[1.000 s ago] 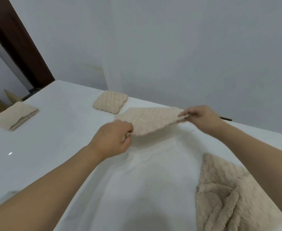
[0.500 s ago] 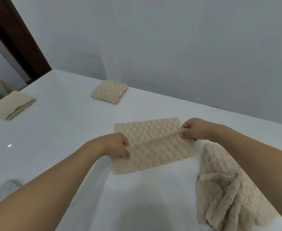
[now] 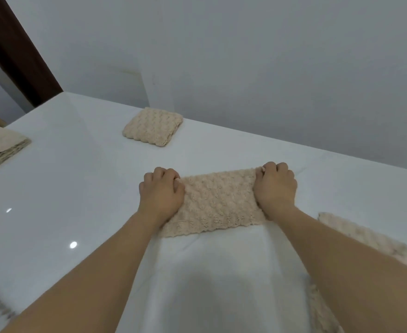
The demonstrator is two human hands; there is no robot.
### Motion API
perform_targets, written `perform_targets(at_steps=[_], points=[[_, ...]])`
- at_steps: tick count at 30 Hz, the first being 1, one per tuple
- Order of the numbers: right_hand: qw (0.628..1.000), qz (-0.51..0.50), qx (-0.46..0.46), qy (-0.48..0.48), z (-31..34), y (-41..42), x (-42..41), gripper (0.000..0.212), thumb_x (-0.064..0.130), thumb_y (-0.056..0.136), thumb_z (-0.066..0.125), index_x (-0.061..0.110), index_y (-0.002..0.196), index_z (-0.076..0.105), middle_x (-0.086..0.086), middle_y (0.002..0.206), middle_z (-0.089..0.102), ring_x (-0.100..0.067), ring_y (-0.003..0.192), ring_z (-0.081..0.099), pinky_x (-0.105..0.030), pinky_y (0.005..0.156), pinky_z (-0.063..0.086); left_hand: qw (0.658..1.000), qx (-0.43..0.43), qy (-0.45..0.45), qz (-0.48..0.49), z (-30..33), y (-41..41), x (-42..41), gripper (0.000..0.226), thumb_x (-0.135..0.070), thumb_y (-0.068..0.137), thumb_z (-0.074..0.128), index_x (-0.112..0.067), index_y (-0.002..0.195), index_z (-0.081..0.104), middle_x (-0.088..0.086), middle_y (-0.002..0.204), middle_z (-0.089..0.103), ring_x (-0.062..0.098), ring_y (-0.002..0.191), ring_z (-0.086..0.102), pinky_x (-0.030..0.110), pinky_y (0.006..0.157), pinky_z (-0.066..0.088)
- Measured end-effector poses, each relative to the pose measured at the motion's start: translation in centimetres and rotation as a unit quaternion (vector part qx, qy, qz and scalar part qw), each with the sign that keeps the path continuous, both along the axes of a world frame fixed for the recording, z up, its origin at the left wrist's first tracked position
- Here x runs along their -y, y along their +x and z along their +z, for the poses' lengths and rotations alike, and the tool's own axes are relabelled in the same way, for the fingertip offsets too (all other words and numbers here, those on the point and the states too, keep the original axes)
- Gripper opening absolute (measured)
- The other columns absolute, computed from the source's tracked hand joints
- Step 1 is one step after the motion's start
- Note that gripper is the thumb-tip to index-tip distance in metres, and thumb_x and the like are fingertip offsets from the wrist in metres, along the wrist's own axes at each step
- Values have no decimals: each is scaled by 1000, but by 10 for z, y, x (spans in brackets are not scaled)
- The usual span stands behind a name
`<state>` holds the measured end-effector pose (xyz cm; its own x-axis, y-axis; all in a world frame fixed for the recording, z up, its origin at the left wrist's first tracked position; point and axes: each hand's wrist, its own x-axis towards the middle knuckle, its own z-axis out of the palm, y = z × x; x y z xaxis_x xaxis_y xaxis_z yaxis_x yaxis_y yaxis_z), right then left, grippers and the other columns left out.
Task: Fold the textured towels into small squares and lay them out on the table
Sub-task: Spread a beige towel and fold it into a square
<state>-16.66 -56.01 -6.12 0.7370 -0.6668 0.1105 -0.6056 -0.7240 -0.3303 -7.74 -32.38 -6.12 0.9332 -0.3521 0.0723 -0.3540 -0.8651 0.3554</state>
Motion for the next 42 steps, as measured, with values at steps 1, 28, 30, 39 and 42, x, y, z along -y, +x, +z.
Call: perform_targets(at_steps=[1, 28, 30, 39, 42], points=[[998, 2, 43, -36, -7, -4, -4, 29, 28, 99, 40, 6, 109, 57, -15, 109, 53, -34, 97, 48, -41, 80, 36, 999, 44, -19, 7, -8, -7, -1, 22, -29, 97, 45, -19, 111, 59, 2, 117, 52, 26, 109, 42, 37, 91, 32], [959, -14, 213, 188, -4, -12, -2, 15, 37, 98, 35, 24, 97, 43, 4, 80, 57, -26, 78, 54, -40, 71, 45, 968, -225, -112, -24, 10, 26, 0, 23, -30, 103, 38, -20, 97, 57, 1, 111, 47, 19, 99, 52, 34, 87, 44], [950, -22, 231, 211, -2, -14, -2, 11, 33, 100, 37, 22, 100, 41, 7, 74, 54, -20, 74, 53, -35, 66, 39, 966, -243, -83, -15, 15, 34, 3, 26, -29, 102, 38, -18, 86, 55, 5, 108, 49, 22, 92, 52, 33, 76, 42], [944, -45, 236, 228, -2, -12, -1, 17, 31, 103, 30, 22, 102, 43, 6, 74, 53, -14, 69, 50, -33, 64, 39, 983, -183, 12, 6, 23, 30, 7, 31, -41, 103, 36, -17, 85, 46, -2, 80, 54, 22, 79, 52, 39, 77, 40], [957, -51, 202, 201, -5, -11, 1, 18, 32, 104, 27, 21, 100, 41, 3, 70, 53, -21, 69, 52, -33, 61, 35, 959, -237, -142, 66, 19, 36, 3, 30, -43, 96, 53, -16, 82, 53, -3, 77, 58, 19, 71, 54, 36, 71, 43]])
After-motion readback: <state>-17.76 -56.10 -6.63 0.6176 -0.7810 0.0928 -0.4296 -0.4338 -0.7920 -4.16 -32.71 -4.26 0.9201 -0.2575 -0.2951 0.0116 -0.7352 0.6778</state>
